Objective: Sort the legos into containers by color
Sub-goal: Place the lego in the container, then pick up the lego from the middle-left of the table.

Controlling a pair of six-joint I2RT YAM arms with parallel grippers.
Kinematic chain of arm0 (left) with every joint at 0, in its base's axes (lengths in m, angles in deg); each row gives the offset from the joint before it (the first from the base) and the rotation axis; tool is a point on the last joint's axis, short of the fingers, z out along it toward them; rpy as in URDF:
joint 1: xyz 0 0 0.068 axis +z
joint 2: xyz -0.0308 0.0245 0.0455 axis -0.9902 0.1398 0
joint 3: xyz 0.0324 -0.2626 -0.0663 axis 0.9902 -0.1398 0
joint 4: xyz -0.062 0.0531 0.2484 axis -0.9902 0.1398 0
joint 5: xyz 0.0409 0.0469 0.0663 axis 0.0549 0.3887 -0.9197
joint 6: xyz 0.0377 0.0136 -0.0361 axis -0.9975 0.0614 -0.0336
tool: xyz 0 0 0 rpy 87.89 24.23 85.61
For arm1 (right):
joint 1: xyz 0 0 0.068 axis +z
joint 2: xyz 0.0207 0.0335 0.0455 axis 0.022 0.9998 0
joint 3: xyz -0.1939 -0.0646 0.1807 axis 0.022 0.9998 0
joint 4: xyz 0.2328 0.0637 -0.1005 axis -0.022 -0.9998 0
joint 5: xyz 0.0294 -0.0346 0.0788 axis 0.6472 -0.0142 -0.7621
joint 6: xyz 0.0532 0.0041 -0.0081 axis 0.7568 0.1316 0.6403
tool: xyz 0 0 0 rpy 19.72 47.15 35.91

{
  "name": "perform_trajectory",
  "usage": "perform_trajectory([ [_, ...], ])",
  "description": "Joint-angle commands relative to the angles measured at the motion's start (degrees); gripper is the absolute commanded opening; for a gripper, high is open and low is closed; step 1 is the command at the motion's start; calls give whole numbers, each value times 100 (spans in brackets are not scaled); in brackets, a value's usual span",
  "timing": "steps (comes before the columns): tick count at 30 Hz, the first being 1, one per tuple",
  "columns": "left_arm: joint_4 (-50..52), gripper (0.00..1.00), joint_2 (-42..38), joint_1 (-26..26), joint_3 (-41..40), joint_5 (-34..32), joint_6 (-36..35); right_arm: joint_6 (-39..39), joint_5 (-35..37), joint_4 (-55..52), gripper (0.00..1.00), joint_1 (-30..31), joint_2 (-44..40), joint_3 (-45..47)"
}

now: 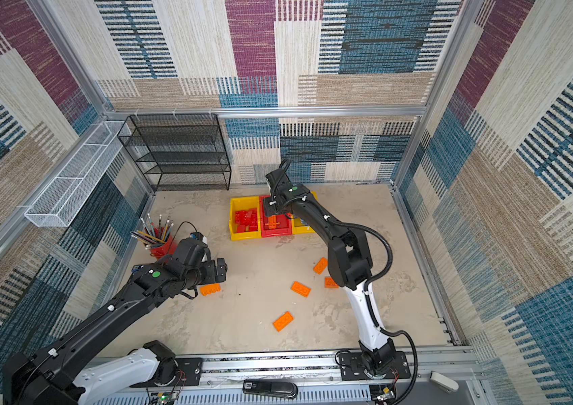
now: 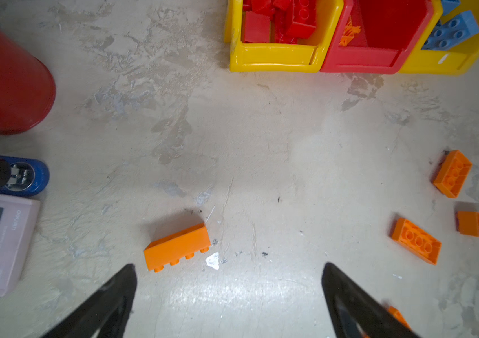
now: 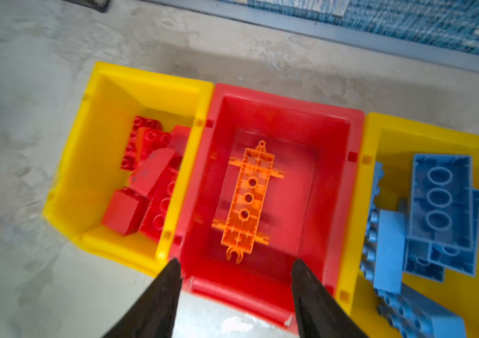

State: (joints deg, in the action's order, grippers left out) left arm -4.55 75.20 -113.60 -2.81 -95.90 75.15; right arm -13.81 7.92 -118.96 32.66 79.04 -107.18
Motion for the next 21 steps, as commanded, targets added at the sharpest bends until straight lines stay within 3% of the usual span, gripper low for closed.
perform_trajectory([
  [1,169,99,-17,9,-108,-102,217,211,-515,968,67,37,-1028,1291],
  [7,412,99,-26,15,-359,-330,439,467,-825,1522,70,223,-2729,3662],
  [12,526,100,247,27,-688,-738,692,816,-987,1750,77,443,-3801,5004],
  [17,102,94,445,28,-907,-965,502,998,-1027,1770,85,523,-4519,5561],
  [19,-125,91,646,27,-905,-1061,313,1000,-956,1720,99,525,-4744,5649],
  [21,-151,89,944,28,-768,-1126,150,1023,-765,1621,99,525,-4926,5668],
])
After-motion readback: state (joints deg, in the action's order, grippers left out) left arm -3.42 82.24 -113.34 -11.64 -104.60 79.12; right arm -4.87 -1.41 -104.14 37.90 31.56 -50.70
